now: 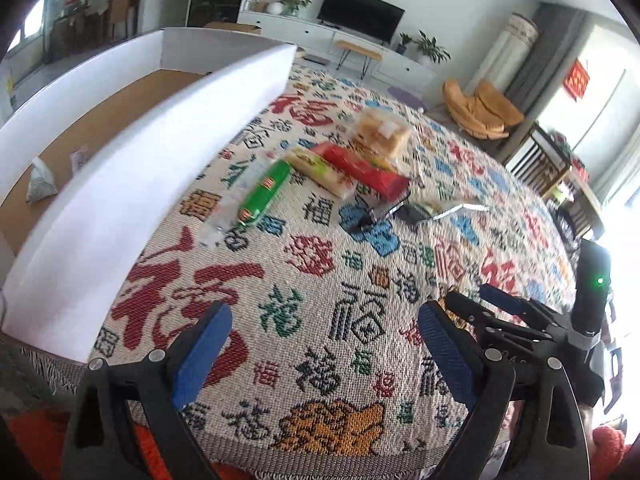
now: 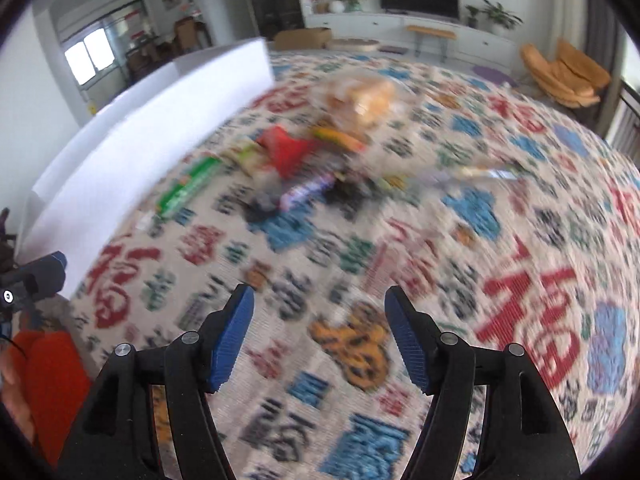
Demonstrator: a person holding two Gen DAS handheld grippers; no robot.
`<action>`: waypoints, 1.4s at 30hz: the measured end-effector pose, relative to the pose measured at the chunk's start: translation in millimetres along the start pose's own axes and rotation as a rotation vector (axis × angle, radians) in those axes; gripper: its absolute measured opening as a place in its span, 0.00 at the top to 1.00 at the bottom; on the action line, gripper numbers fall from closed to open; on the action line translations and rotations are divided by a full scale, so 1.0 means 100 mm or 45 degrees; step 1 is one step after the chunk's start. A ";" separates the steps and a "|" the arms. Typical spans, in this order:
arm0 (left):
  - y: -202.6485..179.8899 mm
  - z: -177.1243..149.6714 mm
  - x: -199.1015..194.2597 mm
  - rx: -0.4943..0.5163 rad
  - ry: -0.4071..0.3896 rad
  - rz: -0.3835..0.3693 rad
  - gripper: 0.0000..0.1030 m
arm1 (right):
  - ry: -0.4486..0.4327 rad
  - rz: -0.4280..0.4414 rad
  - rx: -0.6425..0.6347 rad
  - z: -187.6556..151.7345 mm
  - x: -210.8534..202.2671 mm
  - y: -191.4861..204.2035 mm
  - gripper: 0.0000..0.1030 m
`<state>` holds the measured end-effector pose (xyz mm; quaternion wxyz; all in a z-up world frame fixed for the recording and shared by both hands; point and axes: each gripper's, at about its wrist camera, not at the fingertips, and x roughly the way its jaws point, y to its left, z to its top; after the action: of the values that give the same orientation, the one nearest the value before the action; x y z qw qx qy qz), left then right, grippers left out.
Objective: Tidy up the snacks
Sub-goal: 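Withdraw both open tools from the box back over the snack pile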
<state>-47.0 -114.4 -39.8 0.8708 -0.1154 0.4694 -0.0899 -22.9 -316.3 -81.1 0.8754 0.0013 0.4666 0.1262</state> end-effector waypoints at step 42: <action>-0.15 -0.23 0.76 0.173 0.100 0.293 0.00 | -0.073 -0.266 0.076 -0.28 0.15 -0.53 0.16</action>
<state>-25.6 -151.2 -108.3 0.8620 0.0021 0.5063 -0.0255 -26.2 -367.5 -115.2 0.8963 -0.0176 0.4427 0.0200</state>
